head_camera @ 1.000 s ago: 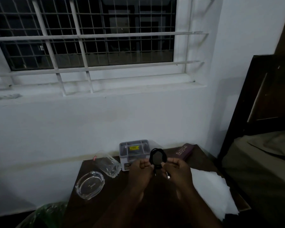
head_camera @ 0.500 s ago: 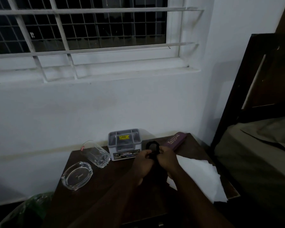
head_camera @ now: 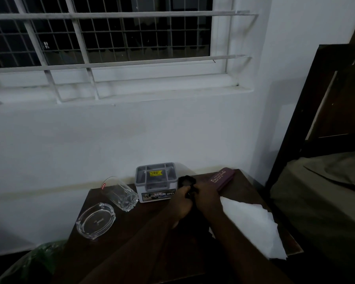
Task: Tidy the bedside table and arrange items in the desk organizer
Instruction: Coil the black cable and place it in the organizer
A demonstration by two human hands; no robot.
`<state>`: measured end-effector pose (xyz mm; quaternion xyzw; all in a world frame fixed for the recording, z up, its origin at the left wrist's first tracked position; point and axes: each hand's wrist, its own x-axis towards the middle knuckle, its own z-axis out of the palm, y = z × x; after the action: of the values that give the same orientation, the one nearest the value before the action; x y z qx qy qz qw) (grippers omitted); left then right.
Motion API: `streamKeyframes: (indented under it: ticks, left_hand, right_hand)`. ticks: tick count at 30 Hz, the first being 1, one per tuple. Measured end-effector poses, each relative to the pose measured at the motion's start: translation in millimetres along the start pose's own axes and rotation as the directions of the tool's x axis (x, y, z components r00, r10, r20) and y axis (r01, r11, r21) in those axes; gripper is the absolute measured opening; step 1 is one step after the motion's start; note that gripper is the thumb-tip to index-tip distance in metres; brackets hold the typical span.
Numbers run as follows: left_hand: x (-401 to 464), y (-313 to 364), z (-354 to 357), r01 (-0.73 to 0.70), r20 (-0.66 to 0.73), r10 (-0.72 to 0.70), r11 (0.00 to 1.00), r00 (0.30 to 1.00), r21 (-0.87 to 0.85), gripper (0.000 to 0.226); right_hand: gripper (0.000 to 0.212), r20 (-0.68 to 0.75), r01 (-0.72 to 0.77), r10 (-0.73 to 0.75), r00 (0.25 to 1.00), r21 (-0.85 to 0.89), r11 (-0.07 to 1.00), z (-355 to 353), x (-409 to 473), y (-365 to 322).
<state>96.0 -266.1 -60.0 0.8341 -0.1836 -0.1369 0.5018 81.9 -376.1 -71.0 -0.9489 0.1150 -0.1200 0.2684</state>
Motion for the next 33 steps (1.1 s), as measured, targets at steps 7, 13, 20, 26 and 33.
streamKeyframes:
  ticks: [7,13,20,26,33]
  left_hand:
    - [-40.4,1.6,-35.4,-0.311,-0.393,0.407,0.907,0.825,0.285,0.022]
    - [-33.1,-10.2,-104.3,0.128,-0.292,0.166,0.626,0.942,0.769,0.053]
    - [-39.4,-19.4,-106.9,0.024,-0.218,0.206,0.671,0.954,0.741,0.037]
    - [-41.7,-22.8,-107.6,-0.027,-0.209,0.257,0.687,0.944,0.727,0.034]
    - [-53.3,-19.7,-118.4,-0.011,-0.133,0.26,0.486,0.956,0.874,0.034]
  right_hand:
    - [0.025,-0.301,0.252,-0.207,0.931,0.118,0.961,-3.1,-6.7,-23.0]
    - [0.038,0.037,0.379,-0.378,0.925,-0.146,0.914,7.1,-0.5,-58.8]
    - [0.04,0.1,0.311,-0.304,0.947,-0.07,0.948,1.1,-6.8,-63.1]
    - [0.04,0.115,0.291,-0.29,0.95,0.012,0.957,-3.1,-12.0,-68.3]
    - [0.044,0.118,0.348,-0.337,0.934,-0.091,0.933,-10.9,-21.6,-62.4]
